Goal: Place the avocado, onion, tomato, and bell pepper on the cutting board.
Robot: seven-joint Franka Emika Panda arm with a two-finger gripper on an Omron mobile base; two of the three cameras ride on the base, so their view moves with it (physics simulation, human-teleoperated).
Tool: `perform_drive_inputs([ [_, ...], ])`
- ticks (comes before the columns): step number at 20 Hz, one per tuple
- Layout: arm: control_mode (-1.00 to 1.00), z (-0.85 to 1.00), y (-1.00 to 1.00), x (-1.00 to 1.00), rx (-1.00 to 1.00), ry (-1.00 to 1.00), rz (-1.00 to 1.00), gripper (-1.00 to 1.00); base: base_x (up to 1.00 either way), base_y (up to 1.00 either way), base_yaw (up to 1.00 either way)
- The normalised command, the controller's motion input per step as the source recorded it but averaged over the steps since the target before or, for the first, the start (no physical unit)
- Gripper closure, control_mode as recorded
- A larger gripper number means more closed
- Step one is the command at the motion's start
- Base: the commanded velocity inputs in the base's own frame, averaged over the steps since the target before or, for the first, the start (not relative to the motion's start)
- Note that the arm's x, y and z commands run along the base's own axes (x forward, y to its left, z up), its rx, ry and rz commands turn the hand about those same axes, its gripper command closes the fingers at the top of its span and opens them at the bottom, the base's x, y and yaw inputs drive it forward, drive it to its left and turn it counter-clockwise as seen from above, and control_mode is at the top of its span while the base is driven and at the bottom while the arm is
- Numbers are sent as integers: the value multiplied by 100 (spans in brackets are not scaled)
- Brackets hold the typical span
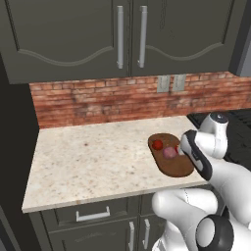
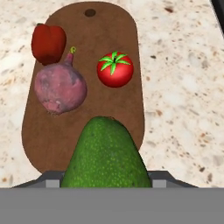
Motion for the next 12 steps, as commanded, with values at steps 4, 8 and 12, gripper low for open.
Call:
perform_drive_inputs([
  [4, -100, -13, 0, 0, 0, 0, 0, 100, 0, 0, 0],
  [8, -100, -11, 0, 0, 0, 0, 0, 100, 0, 0, 0],
  [12, -100, -15, 0, 0, 0, 0, 0, 100, 0, 0, 0],
])
